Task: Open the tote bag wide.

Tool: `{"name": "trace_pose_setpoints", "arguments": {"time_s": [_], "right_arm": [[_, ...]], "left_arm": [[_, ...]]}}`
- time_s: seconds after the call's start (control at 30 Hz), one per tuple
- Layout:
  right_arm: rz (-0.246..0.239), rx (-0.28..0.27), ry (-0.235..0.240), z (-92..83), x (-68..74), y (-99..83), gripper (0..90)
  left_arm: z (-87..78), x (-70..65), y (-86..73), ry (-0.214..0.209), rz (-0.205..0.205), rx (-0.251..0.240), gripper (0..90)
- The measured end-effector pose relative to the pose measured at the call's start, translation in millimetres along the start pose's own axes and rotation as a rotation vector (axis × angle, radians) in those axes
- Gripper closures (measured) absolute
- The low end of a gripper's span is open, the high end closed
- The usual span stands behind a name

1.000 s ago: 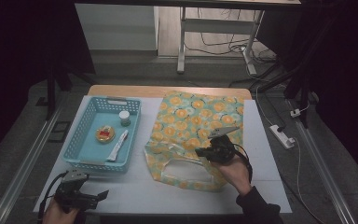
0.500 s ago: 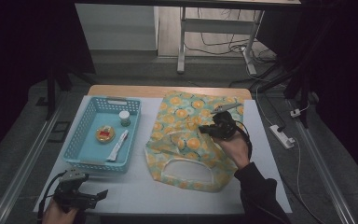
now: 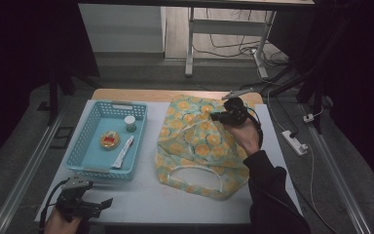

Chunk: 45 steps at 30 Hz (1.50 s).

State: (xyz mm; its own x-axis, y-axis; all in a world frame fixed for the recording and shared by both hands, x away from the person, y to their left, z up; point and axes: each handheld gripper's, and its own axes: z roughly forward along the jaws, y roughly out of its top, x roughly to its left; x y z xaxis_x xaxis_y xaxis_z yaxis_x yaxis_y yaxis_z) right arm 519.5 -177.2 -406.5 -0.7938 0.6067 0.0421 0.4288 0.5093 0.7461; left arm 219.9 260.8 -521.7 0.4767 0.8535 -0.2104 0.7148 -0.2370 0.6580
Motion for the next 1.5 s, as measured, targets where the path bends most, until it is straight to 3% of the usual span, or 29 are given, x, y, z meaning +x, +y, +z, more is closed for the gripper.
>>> {"name": "trace_pose_setpoints", "arguments": {"time_s": [0.2,0.43,0.63,0.83,1.1,1.2,1.23,1.27,1.33,1.5], "right_arm": [[-0.004,-0.005,-0.034,9.1,-12.8,18.3,89.7],[-0.007,0.034,-0.078,29.9,-26.1,19.9,89.7],[0.013,0.094,-0.092,65.1,-39.0,-2.8,89.6],[0.038,0.129,-0.097,86.6,-46.2,-26.2,89.5],[0.042,0.166,-0.098,98.3,-49.8,-46.5,87.7],[0.059,0.167,-0.096,98.3,-50.4,-50.1,81.4],[0.083,0.147,-0.091,93.0,-50.8,-46.9,74.4],[0.083,0.147,-0.091,93.0,-50.8,-46.9,74.4],[0.098,0.12,-0.083,85.3,-50.9,-41.3,65.6],[0.093,0.082,-0.083,63.8,-44.7,-30.6,46.1]], "left_arm": [[0.1,0.1,-0.1,0.0,-0.001,0.0,0.0],[0.3,0.5,0.1,-0.002,-0.004,0.002,0.0],[0.5,0.6,0.1,-0.002,-0.005,0.003,0.0],[0.6,0.6,0.2,-0.002,-0.006,0.004,0.0],[0.9,0.4,0.3,-0.002,-0.006,0.007,0.0],[0.8,0.4,0.3,-0.001,-0.006,0.007,0.0],[0.9,0.4,0.3,-0.001,-0.007,0.007,0.0],[0.9,0.4,0.3,0.0,-0.006,0.008,0.0],[0.9,0.5,0.4,0.0,-0.006,0.01,0.0],[0.9,0.2,0.4,0.002,-0.006,0.009,0.0]]}}
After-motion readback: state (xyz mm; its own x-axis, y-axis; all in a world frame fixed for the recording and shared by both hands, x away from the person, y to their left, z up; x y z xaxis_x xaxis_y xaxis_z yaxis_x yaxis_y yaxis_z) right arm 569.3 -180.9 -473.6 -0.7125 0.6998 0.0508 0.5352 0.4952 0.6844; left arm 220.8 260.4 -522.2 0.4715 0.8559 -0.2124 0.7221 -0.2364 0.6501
